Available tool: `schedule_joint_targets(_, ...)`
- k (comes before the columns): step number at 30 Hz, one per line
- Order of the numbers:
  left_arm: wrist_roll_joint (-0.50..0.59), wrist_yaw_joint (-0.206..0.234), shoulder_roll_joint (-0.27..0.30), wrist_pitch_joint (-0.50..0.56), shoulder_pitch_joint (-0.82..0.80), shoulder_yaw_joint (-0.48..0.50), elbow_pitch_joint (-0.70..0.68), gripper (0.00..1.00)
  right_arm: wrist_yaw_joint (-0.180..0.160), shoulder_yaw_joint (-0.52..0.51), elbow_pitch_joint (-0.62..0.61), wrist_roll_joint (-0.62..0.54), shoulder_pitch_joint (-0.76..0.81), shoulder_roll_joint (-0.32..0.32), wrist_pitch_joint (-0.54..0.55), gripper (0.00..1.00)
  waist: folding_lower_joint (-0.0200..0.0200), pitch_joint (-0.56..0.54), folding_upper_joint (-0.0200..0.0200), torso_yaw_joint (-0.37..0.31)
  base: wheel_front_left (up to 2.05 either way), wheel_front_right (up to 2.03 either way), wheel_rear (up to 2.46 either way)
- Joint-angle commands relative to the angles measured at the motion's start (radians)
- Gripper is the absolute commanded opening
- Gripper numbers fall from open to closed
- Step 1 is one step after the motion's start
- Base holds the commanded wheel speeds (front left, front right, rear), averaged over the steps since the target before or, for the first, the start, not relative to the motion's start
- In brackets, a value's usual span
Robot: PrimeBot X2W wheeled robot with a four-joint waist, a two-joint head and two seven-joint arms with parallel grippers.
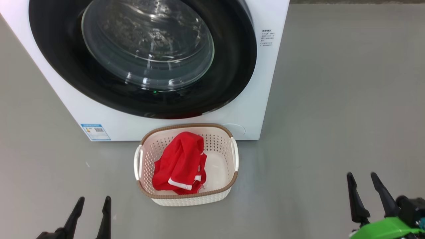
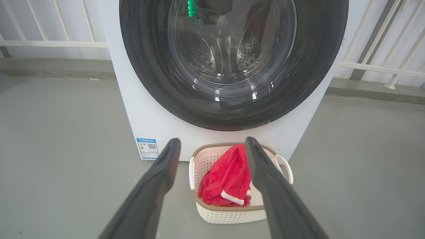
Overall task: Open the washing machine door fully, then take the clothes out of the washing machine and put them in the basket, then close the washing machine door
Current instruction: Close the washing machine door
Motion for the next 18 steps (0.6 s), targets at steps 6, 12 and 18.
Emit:
schedule_joint_targets(6, 0.005, -0.006, 0.025, -0.009, 0.001, 0.043, -0.030, 1.00, -0.001, -0.002, -0.039, 0.017, 0.029, -0.006, -0.006, 1.00, 0.0000, -0.014, 0.0000, -0.010, 0.00, 0.00, 0.00)
schedule_joint_targets(12, 0.004, -0.006, 0.025, -0.009, 0.002, 0.042, -0.033, 1.00, -0.001, -0.005, -0.040, 0.016, 0.035, -0.002, -0.006, 1.00, 0.0000, -0.014, 0.0000, -0.014, 0.00, 0.00, 0.00)
schedule_joint_targets(18, 0.003, -0.006, 0.022, -0.009, 0.004, 0.042, -0.034, 1.00, -0.001, -0.006, -0.040, 0.015, 0.036, 0.001, -0.006, 1.00, 0.0000, -0.017, 0.0000, -0.014, 0.00, 0.00, 0.00)
